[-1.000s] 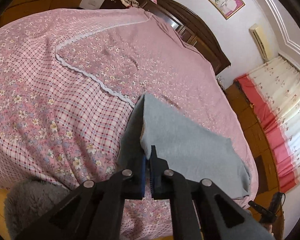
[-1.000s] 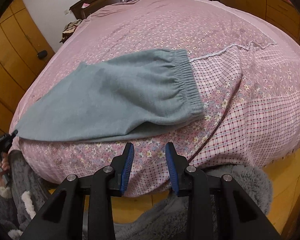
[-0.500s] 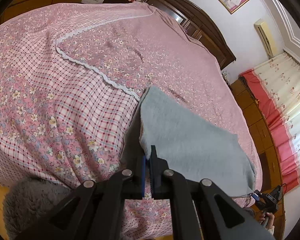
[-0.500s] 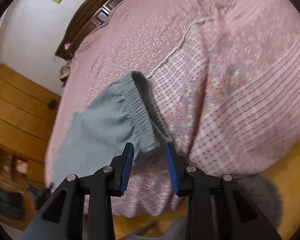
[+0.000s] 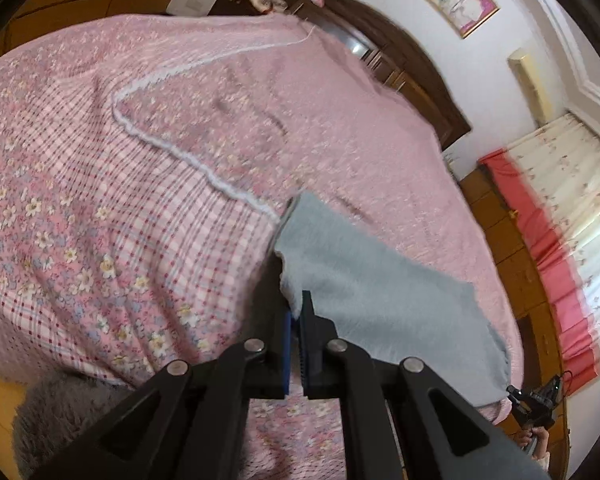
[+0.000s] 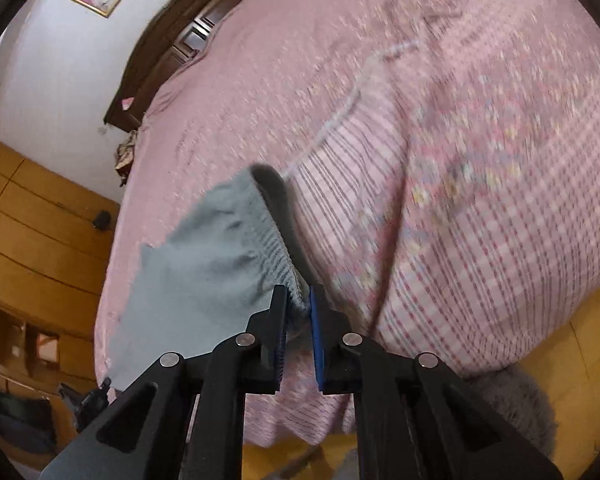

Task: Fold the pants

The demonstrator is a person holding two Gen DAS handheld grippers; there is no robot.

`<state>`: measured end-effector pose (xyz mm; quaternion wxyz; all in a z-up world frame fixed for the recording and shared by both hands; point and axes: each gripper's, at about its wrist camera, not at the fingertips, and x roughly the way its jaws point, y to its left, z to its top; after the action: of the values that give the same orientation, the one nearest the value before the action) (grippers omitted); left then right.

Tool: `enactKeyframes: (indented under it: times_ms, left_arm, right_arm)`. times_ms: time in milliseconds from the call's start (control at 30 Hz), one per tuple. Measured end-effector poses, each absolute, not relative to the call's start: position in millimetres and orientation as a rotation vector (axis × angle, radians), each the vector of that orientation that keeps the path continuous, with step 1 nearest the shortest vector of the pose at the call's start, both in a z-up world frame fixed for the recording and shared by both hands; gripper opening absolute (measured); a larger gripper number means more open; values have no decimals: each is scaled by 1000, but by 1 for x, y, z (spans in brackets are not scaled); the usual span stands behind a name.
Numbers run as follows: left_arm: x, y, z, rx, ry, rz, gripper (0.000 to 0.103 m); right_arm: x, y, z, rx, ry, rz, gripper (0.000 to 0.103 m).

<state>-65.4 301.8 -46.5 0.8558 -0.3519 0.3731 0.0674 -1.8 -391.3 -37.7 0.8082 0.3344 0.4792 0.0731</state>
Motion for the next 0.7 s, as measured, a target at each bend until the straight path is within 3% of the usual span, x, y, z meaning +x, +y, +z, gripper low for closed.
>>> enactKeyframes:
  times_ms: [133,333,400,467,700]
  left_arm:
    - [-63,295,-58,-700,840,187,4]
    - [-61,290,-61,-701,846,231,8]
    - [-68,293,-61,-721,832,241,25]
    - [-74,293,-58,-725,834,249,63]
    - [-64,262,4,-338,774,390,68]
  right_arm:
    - [-9,-390,-47,710,1020,142,15]
    - [-12,-377,-40,555,1054,130,35]
    - [-14,-373,-34,528,1042,146,37]
    - [-18,-369,-23,481,1048,156,38]
    - [-12,-329,30,126,1014,129,39]
